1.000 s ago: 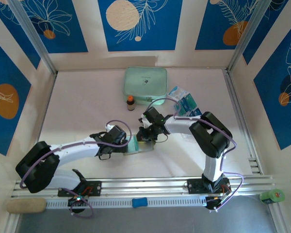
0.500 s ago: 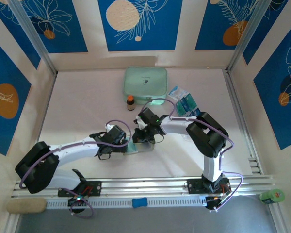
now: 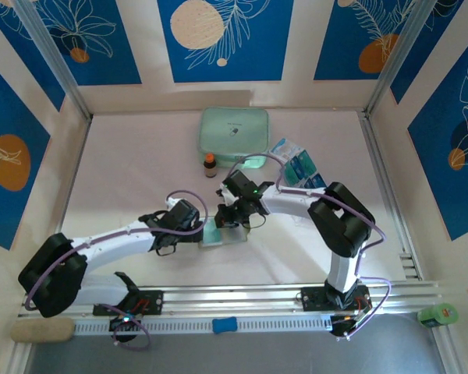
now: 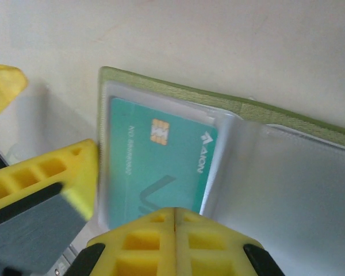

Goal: Put the credit cards into the card holder

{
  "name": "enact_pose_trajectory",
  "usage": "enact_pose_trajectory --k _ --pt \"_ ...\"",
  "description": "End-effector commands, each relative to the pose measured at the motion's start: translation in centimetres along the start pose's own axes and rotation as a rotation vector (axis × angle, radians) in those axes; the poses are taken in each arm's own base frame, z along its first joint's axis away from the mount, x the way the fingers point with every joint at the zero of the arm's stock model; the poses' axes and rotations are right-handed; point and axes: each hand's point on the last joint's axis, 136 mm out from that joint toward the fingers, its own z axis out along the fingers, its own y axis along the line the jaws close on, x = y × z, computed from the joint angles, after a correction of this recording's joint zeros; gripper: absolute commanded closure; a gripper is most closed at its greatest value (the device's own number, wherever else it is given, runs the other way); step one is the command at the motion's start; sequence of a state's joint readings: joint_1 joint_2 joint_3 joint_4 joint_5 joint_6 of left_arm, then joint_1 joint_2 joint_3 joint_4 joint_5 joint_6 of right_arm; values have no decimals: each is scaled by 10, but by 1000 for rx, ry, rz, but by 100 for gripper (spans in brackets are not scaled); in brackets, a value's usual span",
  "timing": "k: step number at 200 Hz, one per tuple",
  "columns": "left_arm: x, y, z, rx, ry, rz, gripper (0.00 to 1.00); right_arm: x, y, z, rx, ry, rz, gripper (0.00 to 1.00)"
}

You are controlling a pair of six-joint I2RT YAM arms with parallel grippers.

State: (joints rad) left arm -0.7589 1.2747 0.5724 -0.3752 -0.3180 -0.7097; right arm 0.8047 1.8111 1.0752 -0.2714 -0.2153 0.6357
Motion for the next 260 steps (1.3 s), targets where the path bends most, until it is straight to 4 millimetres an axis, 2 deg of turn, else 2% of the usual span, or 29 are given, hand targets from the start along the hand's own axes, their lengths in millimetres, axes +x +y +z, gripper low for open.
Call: enact_pose_trajectory --k 1,130,165,260 --pt "9 8 8 -26 28 -20 0 -2 8 -13 -4 -13 -19 98" --pt "13 10 13 -38 38 -17 0 4 -7 20 6 43 19 99" --pt "12 9 12 -35 36 -18 0 6 -3 24 2 54 10 99" --pt "-19 13 -15 -28 -54 -86 0 8 2 29 4 69 0 99"
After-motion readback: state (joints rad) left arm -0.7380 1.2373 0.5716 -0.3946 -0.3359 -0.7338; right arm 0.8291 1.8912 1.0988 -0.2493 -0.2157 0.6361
